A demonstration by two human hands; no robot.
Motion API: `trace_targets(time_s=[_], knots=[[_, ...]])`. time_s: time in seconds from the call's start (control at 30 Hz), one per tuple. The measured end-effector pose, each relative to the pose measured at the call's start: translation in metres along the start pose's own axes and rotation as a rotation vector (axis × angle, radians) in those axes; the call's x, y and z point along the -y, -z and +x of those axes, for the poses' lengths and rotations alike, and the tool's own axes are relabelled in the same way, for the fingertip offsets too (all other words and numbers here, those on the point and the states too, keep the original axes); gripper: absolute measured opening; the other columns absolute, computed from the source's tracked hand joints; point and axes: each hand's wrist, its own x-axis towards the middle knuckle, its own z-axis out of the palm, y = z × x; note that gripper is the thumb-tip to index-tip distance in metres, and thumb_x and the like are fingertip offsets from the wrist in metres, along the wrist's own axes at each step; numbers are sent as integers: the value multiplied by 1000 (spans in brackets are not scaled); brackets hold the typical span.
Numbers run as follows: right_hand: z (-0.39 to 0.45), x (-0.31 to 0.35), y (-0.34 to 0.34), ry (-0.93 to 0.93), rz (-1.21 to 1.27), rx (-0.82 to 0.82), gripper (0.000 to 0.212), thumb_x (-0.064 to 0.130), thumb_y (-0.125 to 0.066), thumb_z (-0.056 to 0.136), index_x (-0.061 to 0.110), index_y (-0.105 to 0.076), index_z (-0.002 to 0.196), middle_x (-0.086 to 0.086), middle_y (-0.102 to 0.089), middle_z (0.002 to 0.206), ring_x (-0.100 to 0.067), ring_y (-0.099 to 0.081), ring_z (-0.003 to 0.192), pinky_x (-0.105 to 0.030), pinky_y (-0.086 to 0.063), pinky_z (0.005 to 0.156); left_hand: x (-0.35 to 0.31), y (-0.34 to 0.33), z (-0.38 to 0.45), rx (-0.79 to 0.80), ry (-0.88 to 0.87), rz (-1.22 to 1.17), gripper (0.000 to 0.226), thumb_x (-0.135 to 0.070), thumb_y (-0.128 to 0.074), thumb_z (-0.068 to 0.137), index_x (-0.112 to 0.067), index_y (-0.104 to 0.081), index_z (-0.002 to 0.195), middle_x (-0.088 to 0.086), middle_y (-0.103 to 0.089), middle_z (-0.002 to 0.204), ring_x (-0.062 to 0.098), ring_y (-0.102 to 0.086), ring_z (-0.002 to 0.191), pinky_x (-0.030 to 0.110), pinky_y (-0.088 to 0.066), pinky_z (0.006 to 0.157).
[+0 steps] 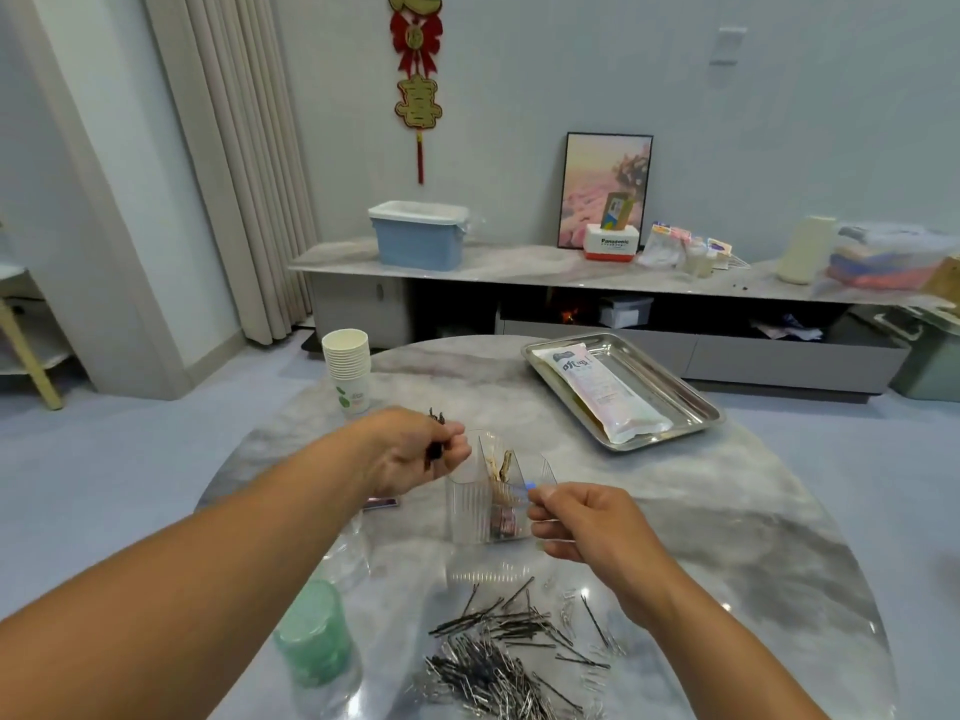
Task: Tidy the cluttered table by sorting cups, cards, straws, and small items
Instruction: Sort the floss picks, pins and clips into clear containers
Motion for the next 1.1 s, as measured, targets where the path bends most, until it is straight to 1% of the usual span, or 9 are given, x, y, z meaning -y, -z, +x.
trace_targets(time_s=[0.2, 0.3, 0.37, 0.43, 0.63, 0.73, 0.87, 1.03, 1.1], knots=[[12, 3, 3, 46, -218, -19, 16, 29, -65, 99, 21, -79, 95, 3, -78, 87, -12, -72, 83, -35, -61, 82, -34, -19, 26, -31, 95, 1137, 24, -13, -41, 106, -6, -65, 104, 2, -53, 65, 11, -40, 48, 18, -27, 42], [15, 7, 7, 76, -372, -31, 21, 32, -64, 99, 20, -78, 88, -4, -75, 80, -14, -65, 74, -47, -57, 86, -38, -39, 33, -24, 13, 1746, 20, -15, -51, 103, -5, -68, 102, 7, -56, 80, 17, -46, 58, 26, -41, 56], [14, 11, 10, 86, -440, -50, 24, 32, -63, 99, 27, -76, 79, -13, -74, 88, -23, -65, 74, -46, -56, 86, -34, -48, 35, -52, -135, 2091, 16, -13, -53, 101, -4, -67, 100, 11, -64, 96, 22, -61, 78, 33, -53, 76], [13, 14, 13, 91, -474, -66, 24, 31, -62, 99, 35, -73, 78, -7, -75, 87, -26, -70, 85, -40, -57, 82, -28, -52, 37, -55, -227, 2268, 15, -4, -51, 97, -4, -58, 84, 11, -63, 98, 25, -61, 84, 35, -54, 83], [14, 13, 24, 38, -622, -65, 19, 29, -63, 99, 21, -77, 109, 5, -74, 97, -11, -67, 88, -25, -52, 75, -20, -50, 35, 7, -306, 2494, 14, -2, -48, 97, -2, -62, 96, 5, -61, 92, 25, -59, 82, 34, -55, 84], [18, -1, 33, -86, -812, -29, 15, 18, -68, 95, 9, -77, 103, -7, -75, 102, -23, -70, 91, -38, -59, 84, -18, -51, 35, 11, -302, 2487, 18, 3, -47, 92, -4, -54, 76, 4, -56, 79, 26, -59, 81, 34, -55, 80], [30, -26, 35, -288, -1085, 83, 13, 16, -75, 88, 13, -77, 101, -5, -75, 102, -23, -72, 90, -37, -60, 86, -19, -51, 39, 0, -342, 2463, 25, 5, -45, 88, -8, -46, 68, 3, -50, 72, 24, -54, 74, 32, -49, 72], [29, -47, 31, -347, -1266, 78, 17, 23, -81, 80, 15, -66, 83, 1, -65, 79, -19, -60, 67, -26, -45, 56, -5, -46, 54, -3, -354, 2383, 14, 6, -49, 88, 0, -55, 77, 2, -45, 72, 21, -43, 66, 31, -41, 61], [27, -50, 27, -322, -1299, 51, 17, 22, -79, 84, 16, -63, 84, 3, -59, 75, -19, -57, 68, -26, -42, 59, -2, -41, 61, 18, -351, 2345, 6, 4, -54, 88, 2, -60, 87, 2, -46, 75, 22, -44, 69, 33, -44, 63]])
